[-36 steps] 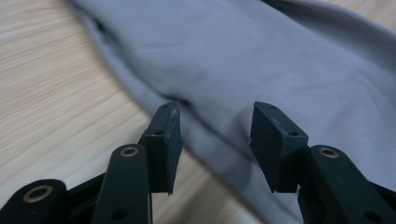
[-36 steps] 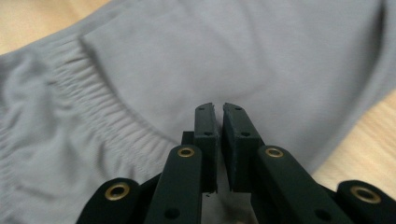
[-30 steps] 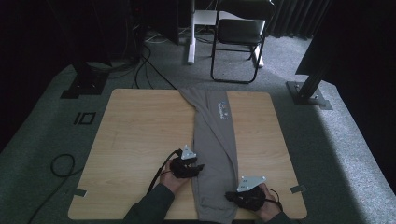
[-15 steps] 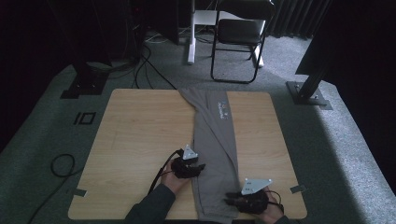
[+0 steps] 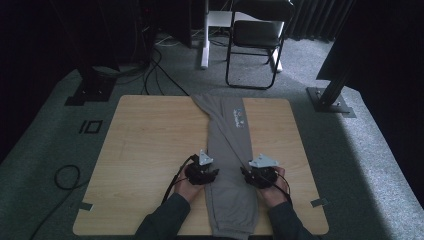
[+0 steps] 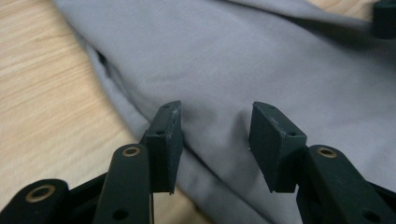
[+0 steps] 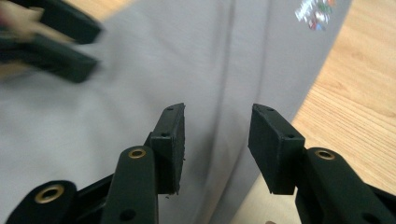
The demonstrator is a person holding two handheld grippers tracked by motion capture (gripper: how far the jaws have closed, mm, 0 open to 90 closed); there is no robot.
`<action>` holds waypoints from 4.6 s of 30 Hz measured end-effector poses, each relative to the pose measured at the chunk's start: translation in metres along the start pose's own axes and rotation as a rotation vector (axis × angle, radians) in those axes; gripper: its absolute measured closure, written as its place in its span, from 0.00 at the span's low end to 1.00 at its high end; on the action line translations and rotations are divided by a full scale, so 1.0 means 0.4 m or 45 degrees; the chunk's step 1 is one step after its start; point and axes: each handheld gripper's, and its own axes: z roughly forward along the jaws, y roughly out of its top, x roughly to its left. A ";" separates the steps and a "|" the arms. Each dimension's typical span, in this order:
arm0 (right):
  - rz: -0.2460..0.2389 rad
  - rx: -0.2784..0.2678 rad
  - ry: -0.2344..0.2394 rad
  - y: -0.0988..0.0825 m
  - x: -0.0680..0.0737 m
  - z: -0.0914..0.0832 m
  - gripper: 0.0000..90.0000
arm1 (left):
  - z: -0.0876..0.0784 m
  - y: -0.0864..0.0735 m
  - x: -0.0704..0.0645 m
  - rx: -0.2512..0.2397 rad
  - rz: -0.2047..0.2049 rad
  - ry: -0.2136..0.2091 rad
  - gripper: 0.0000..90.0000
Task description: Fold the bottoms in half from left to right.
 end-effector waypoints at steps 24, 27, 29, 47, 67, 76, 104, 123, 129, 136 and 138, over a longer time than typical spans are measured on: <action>0.221 0.168 0.280 -0.089 0.089 -0.059 0.96 | -0.149 -0.141 -0.029 0.019 -0.001 -0.096 0.92; 0.207 0.149 0.292 -0.080 0.093 -0.063 0.75 | -0.158 -0.147 -0.036 0.020 0.004 -0.139 0.81; 0.186 0.136 0.247 -0.056 0.091 -0.051 0.67 | -0.156 -0.145 -0.035 0.012 -0.004 -0.147 0.77; 0.151 0.137 0.048 0.135 0.019 0.172 0.94 | -0.077 -0.074 0.008 -0.010 -0.105 -0.090 0.80; 0.316 0.062 0.052 0.109 -0.092 0.143 0.63 | -0.064 -0.028 0.036 -0.065 -0.096 -0.075 0.69; 0.366 0.179 0.066 0.099 -0.098 0.189 0.85 | -0.038 -0.031 0.034 0.012 -0.091 -0.053 0.93; 0.251 0.030 0.166 0.126 -0.051 0.123 0.65 | -0.063 -0.021 0.018 -0.009 -0.034 -0.048 0.78; 0.375 0.034 0.181 0.196 -0.099 0.197 0.99 | -0.101 -0.105 -0.017 -0.018 -0.071 -0.154 0.95; 0.502 0.071 0.201 0.101 -0.157 0.176 0.99 | -0.124 -0.128 -0.047 -0.017 -0.040 -0.151 0.95; 0.490 0.110 0.189 0.071 -0.155 0.180 0.77 | -0.123 -0.091 -0.048 -0.041 0.013 -0.157 0.77; 0.477 0.076 0.211 0.083 -0.156 0.175 0.69 | -0.117 -0.066 -0.038 -0.062 0.019 -0.122 0.75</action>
